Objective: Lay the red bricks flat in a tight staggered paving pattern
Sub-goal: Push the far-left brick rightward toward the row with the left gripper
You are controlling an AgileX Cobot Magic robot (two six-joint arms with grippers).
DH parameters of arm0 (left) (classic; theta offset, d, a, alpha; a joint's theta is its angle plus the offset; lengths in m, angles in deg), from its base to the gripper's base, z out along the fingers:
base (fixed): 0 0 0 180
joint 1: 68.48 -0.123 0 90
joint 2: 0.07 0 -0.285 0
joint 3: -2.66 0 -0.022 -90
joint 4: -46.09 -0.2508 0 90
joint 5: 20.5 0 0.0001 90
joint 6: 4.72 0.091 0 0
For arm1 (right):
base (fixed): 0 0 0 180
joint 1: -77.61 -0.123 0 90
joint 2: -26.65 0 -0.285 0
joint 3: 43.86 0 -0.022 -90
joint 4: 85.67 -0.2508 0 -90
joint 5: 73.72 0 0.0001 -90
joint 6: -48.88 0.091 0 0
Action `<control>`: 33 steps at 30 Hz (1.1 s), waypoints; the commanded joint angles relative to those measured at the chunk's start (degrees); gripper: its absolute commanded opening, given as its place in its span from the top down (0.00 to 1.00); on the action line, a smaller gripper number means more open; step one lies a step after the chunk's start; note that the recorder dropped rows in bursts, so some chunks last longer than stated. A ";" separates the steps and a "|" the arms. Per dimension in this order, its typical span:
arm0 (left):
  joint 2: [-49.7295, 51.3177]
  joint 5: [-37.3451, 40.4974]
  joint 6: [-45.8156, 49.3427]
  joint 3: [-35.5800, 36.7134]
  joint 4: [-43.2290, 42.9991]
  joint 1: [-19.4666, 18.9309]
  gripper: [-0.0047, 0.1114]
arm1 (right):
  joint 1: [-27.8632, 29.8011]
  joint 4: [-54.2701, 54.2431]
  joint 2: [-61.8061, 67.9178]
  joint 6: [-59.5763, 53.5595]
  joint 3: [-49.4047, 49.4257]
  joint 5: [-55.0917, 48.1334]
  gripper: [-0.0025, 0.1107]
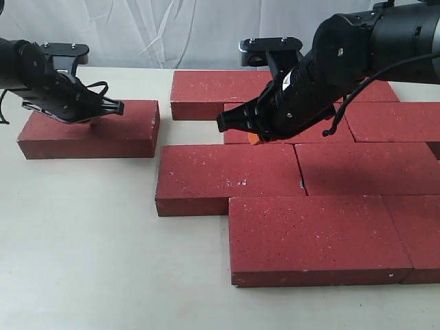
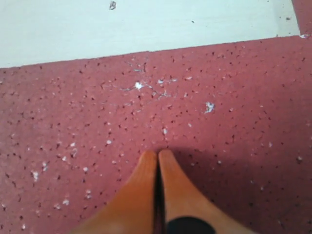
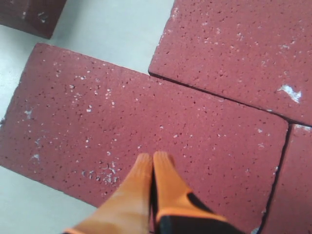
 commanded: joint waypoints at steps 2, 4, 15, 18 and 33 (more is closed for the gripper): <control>0.96 2.64 0.01 0.40 2.81 1.75 0.96 | 0.36 0.24 -0.50 -0.28 -0.12 0.60 0.98; 0.96 2.64 0.01 0.40 2.81 2.01 0.96 | 0.36 0.24 -0.50 -0.28 -0.12 0.60 0.98; 0.96 2.27 0.01 0.40 5.01 4.30 0.96 | 0.36 0.24 -0.50 -0.28 -0.12 0.71 0.98; 0.96 2.27 0.01 0.40 6.68 4.30 0.96 | 0.36 0.24 -0.50 -0.28 -0.12 0.71 0.98; 0.96 4.23 2.72 0.40 -2.67 3.06 0.96 | 0.36 0.24 -0.50 -0.28 -0.12 0.82 0.98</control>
